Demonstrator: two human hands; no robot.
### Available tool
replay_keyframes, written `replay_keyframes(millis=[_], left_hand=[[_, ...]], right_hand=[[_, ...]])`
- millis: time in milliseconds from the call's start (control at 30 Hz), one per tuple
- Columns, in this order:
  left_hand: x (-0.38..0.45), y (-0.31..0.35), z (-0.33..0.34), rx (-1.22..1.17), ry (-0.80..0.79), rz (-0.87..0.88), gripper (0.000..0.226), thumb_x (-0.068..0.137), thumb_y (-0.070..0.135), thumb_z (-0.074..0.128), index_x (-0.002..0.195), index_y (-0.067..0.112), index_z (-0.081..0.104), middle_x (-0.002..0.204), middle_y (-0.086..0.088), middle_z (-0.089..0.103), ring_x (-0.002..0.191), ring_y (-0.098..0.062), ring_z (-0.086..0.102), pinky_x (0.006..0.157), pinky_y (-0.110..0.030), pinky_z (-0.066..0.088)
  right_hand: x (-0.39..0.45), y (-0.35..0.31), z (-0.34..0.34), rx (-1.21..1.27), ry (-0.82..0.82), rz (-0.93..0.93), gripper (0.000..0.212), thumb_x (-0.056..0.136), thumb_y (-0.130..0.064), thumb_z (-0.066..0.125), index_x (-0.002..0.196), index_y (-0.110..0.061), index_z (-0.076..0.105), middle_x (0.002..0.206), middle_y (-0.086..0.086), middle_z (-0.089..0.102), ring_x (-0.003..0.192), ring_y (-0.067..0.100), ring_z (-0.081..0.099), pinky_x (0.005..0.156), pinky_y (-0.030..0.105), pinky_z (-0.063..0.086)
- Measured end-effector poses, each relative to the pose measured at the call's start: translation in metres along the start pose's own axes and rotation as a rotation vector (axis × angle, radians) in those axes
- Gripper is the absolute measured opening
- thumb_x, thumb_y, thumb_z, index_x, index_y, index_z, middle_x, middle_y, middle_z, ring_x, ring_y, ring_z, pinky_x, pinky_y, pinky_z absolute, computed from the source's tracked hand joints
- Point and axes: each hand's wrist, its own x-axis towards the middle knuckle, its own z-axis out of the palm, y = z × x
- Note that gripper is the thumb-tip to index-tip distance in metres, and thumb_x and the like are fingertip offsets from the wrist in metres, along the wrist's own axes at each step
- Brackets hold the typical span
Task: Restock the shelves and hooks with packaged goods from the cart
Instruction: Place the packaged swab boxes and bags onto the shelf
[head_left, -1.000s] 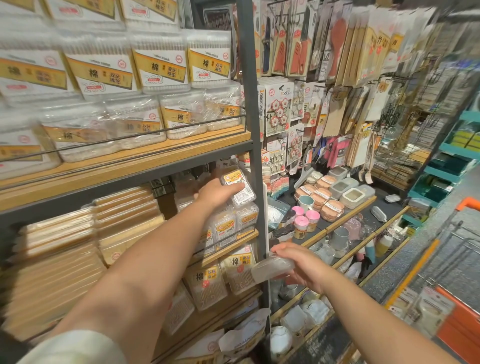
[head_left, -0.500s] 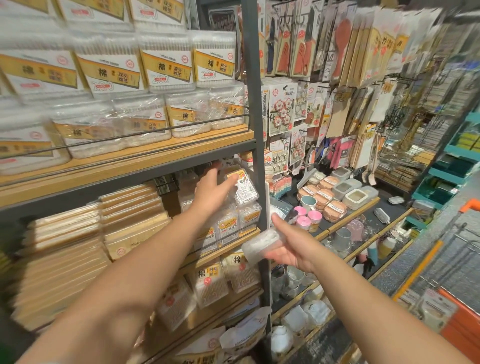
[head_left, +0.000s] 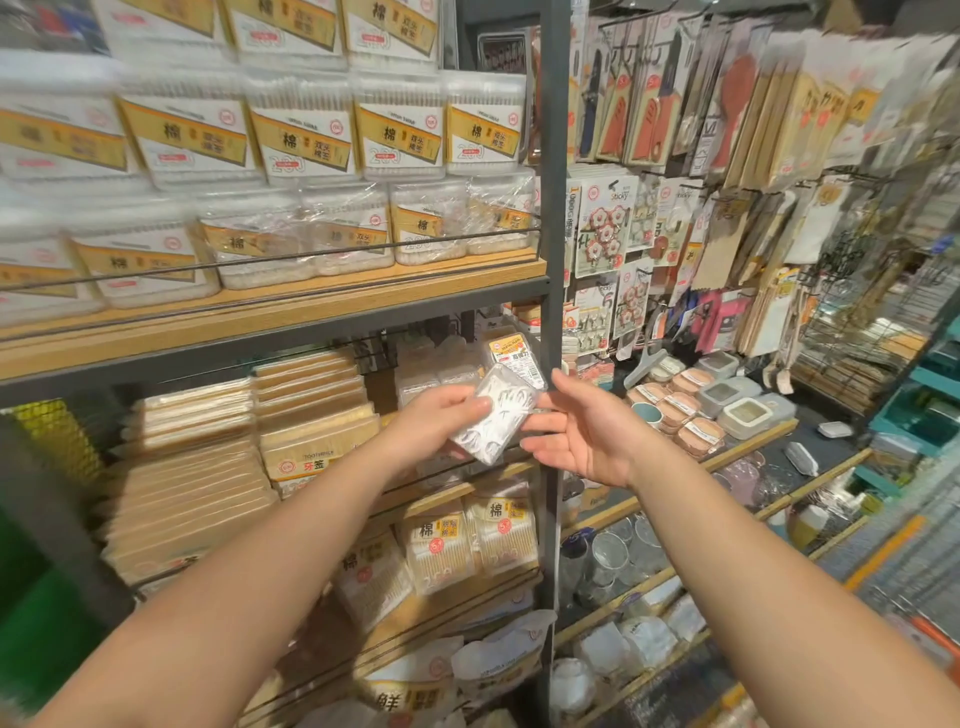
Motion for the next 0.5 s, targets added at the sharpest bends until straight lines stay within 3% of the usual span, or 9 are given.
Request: replay_keyframes(millis=[33,133,233,367,500], left_hand=[[-0.003,-0.001,-0.001,-0.002,0.023,0.04,0.015,0.094,0.016,0.061,0.109,0.015,0.066,0.092,0.008,0.067,0.079,-0.007,0.064,0.075,-0.025,0.052],[-0.007,-0.003,-0.002,0.055,0.042,0.226,0.048,0.081,-0.002,0.072,0.11,0.035,0.061,0.113,0.014,0.06,0.106,-0.004,0.058,0.096,-0.02,0.045],[-0.002,-0.01,-0.009,0.198,-0.03,0.338,0.061,0.076,0.0,0.077,0.109,0.048,0.06,0.131,0.023,0.047,0.129,-0.007,0.046,0.111,-0.028,0.035],[-0.007,-0.017,-0.024,-0.033,-0.232,0.144,0.073,0.066,0.031,0.079,0.128,0.05,0.048,0.148,0.018,0.037,0.136,-0.009,0.042,0.112,-0.034,0.037],[-0.008,-0.023,-0.029,-0.325,-0.155,-0.037,0.06,0.077,0.033,0.076,0.132,0.035,0.051,0.133,0.001,0.06,0.118,-0.019,0.061,0.099,-0.038,0.051]], right_hand=[[0.001,0.001,0.0,-0.02,0.004,0.004,0.053,0.099,-0.054,0.039,0.111,-0.01,0.064,0.087,0.011,0.074,0.063,0.02,0.072,0.05,0.025,0.058],[0.003,0.008,0.008,-0.064,-0.041,0.088,0.065,0.094,-0.064,0.037,0.115,-0.01,0.065,0.09,0.012,0.073,0.065,0.022,0.072,0.05,0.026,0.058],[0.008,0.016,0.016,0.066,-0.179,0.142,0.054,0.09,-0.049,0.052,0.118,-0.003,0.063,0.09,0.017,0.072,0.058,0.02,0.071,0.051,0.023,0.057],[0.017,0.028,0.018,0.168,-0.17,0.095,0.054,0.081,-0.033,0.063,0.124,0.0,0.056,0.081,0.015,0.072,0.054,0.017,0.069,0.047,0.021,0.056],[0.023,0.037,0.015,0.023,-0.095,-0.042,0.054,0.079,-0.035,0.067,0.126,-0.011,0.059,0.084,0.007,0.071,0.06,0.013,0.065,0.048,0.019,0.051]])
